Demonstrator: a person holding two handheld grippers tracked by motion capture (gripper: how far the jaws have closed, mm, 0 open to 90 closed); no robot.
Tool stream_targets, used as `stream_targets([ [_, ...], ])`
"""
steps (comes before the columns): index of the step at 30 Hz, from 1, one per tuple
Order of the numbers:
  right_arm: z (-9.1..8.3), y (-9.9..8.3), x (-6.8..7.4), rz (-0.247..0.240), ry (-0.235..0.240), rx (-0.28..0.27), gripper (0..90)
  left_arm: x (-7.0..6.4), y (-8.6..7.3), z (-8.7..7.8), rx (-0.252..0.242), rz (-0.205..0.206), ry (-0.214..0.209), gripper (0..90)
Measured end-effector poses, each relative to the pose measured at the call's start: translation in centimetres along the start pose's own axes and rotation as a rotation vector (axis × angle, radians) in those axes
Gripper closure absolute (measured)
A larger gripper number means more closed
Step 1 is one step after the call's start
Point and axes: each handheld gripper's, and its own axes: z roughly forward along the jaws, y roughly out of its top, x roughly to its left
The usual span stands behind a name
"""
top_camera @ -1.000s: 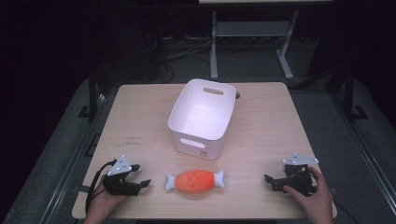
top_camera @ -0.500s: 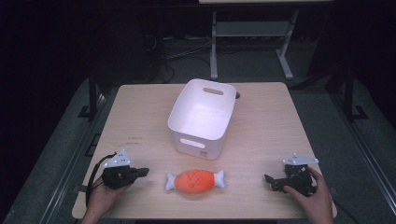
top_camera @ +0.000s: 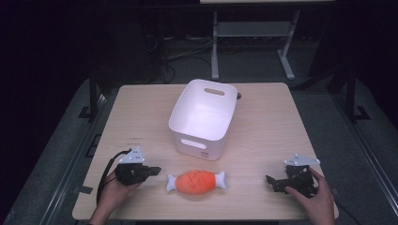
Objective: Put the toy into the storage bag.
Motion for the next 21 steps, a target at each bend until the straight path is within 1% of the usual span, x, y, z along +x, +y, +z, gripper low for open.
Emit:
stream_targets([
  [6,0.0,0.0,0.0,0.0,0.0,0.0,0.9,0.0,0.9,1.2,0.003,0.011,-0.012,89.8],
  [10,0.0,0.0,0.0,0.0,0.0,0.0,0.9,0.0,1.4,1.9,-0.006,0.01,-0.02,89.8],
  [12,0.0,0.0,0.0,0.0,0.0,0.0,0.9,0.0,1.5,2.2,-0.008,0.013,-0.021,89.7],
  [21,0.0,0.0,0.0,-0.001,0.0,0.0,0.9,0.0,1.8,3.3,0.012,0.015,-0.034,89.8],
])
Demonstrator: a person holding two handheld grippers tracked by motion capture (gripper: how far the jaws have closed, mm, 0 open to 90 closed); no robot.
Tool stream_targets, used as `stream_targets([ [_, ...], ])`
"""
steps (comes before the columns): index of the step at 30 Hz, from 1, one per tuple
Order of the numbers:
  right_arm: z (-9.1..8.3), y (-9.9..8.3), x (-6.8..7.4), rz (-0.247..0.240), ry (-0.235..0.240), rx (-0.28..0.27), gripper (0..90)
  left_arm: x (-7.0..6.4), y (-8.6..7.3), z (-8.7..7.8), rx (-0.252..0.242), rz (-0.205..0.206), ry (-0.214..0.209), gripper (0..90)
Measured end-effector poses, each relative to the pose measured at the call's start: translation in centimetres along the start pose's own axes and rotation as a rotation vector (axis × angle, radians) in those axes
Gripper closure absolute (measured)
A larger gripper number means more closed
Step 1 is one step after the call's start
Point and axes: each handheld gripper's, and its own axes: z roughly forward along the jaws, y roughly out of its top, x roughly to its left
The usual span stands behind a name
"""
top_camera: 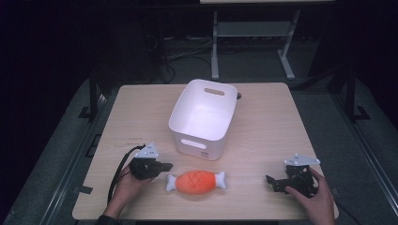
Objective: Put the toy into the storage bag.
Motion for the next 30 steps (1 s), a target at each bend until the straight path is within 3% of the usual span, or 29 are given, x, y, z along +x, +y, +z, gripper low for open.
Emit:
stream_targets([
  [15,0.0,0.0,0.0,0.0,0.0,0.0,0.9,-1.4,0.0,0.8,0.051,0.034,-0.04,89.7],
  [30,0.0,0.0,0.0,0.0,0.0,0.0,0.9,-2.9,-1.8,-0.8,0.053,-0.005,-0.054,89.7],
])
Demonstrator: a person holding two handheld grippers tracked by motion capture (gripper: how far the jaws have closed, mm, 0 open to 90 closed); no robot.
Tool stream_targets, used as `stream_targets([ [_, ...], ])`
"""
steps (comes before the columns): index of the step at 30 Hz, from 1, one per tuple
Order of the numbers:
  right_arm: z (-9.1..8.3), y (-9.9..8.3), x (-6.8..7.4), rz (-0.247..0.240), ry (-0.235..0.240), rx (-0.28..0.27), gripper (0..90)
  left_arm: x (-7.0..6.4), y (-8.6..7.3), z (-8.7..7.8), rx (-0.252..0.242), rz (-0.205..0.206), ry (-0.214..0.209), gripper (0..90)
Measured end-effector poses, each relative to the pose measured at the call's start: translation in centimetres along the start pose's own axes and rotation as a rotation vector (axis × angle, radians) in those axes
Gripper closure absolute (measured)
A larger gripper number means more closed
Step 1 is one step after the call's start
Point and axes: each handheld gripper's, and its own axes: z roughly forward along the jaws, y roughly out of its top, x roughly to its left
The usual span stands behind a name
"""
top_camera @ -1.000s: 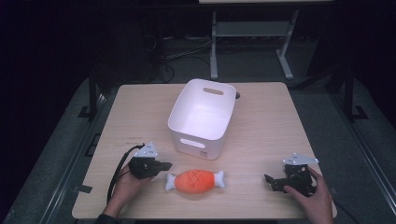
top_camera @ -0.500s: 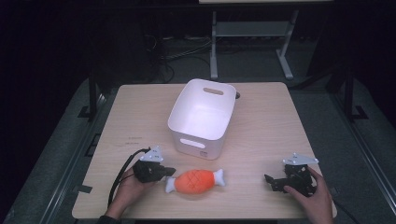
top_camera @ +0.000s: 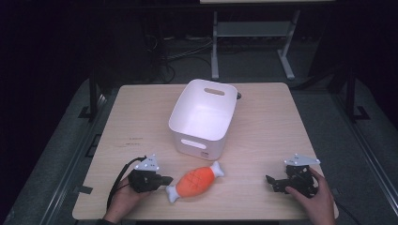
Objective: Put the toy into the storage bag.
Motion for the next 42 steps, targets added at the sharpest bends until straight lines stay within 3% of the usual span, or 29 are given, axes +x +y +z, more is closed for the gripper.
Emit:
stream_targets([
  [10,0.0,0.0,0.0,0.0,0.0,0.0,0.9,-1.2,-0.9,-0.6,-0.014,-0.033,0.006,89.2],
  [17,0.0,0.0,0.0,0.001,0.0,0.0,0.9,-1.2,-0.2,-1.1,-0.036,-0.072,0.046,66.0],
  [25,0.0,0.0,0.0,0.0,0.0,0.0,0.9,-1.1,1.0,-1.2,-0.037,-0.088,0.068,38.1],
  [42,0.0,0.0,0.0,0.001,0.0,0.0,0.9,-1.7,3.3,-0.7,-0.044,-0.102,0.096,12.7],
])
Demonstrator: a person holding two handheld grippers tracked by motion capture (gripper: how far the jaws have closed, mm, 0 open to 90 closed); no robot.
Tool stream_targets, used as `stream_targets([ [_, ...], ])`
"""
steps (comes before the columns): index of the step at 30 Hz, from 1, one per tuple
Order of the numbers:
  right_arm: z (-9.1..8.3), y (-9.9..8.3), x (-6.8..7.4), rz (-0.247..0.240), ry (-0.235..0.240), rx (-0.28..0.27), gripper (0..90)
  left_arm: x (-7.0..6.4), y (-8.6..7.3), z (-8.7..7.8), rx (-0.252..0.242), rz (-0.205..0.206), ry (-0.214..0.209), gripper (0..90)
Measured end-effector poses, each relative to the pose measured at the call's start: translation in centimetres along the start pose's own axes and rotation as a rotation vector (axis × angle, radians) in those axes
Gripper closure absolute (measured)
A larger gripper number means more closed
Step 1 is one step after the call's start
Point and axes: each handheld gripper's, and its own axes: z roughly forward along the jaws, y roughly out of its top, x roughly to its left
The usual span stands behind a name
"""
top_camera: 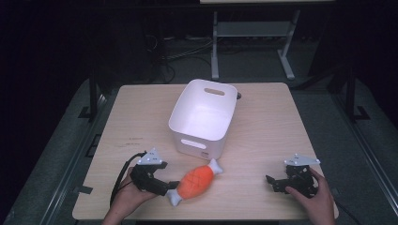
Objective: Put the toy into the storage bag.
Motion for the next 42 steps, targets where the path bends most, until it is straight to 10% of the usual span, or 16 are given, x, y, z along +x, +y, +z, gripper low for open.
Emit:
stream_targets([
  [42,0.0,0.0,0.0,0.0,0.0,0.0,0.9,-4.6,3.2,6.1,0.104,0.145,0.043,12.6],
])
